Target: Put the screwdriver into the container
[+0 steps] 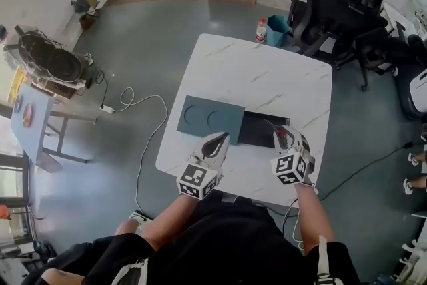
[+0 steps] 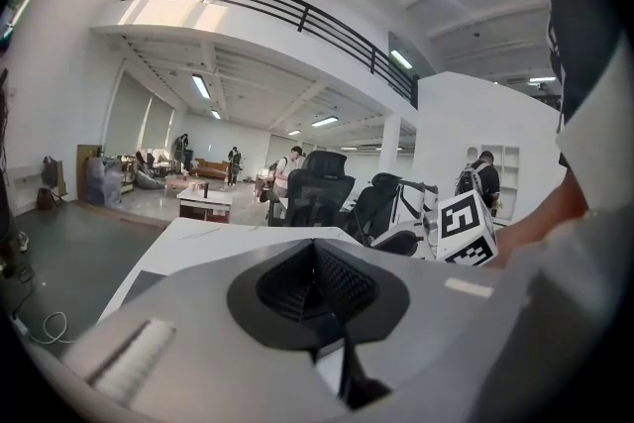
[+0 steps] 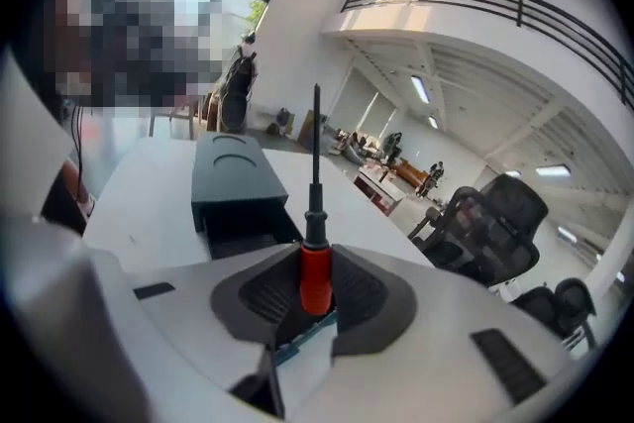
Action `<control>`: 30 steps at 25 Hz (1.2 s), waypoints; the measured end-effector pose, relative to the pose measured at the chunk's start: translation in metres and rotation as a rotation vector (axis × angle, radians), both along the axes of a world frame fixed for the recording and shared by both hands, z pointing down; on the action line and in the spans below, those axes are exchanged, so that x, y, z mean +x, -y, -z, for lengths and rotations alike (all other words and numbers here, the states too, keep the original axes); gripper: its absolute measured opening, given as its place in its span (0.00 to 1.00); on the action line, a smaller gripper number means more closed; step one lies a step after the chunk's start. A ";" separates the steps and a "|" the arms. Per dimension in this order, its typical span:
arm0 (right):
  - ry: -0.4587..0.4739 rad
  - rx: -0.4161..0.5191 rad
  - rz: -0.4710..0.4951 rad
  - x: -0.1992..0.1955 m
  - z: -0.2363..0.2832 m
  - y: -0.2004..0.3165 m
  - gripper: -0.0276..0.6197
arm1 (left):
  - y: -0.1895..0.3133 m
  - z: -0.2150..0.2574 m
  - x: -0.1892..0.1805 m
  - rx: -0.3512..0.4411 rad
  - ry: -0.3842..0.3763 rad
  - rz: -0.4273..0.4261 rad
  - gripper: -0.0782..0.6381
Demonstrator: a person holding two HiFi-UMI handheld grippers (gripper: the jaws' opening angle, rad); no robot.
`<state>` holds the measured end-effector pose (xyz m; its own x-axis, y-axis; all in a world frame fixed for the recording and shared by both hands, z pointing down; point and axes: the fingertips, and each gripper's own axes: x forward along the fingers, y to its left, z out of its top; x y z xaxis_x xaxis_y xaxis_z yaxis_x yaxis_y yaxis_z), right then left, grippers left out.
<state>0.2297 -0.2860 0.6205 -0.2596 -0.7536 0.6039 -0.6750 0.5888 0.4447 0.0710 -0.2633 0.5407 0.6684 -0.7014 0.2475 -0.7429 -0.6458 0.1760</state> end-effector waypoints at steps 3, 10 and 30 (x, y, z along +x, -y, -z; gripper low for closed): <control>-0.115 -0.032 0.057 -0.004 -0.019 0.002 0.19 | 0.001 -0.002 -0.007 -0.003 -0.007 0.001 0.12; -0.358 -0.146 0.197 -0.006 -0.065 0.000 0.19 | 0.004 -0.009 -0.026 -0.017 -0.023 0.024 0.12; -0.645 -0.446 0.361 -0.010 -0.136 0.001 0.19 | 0.014 -0.011 -0.048 -0.025 -0.044 0.050 0.12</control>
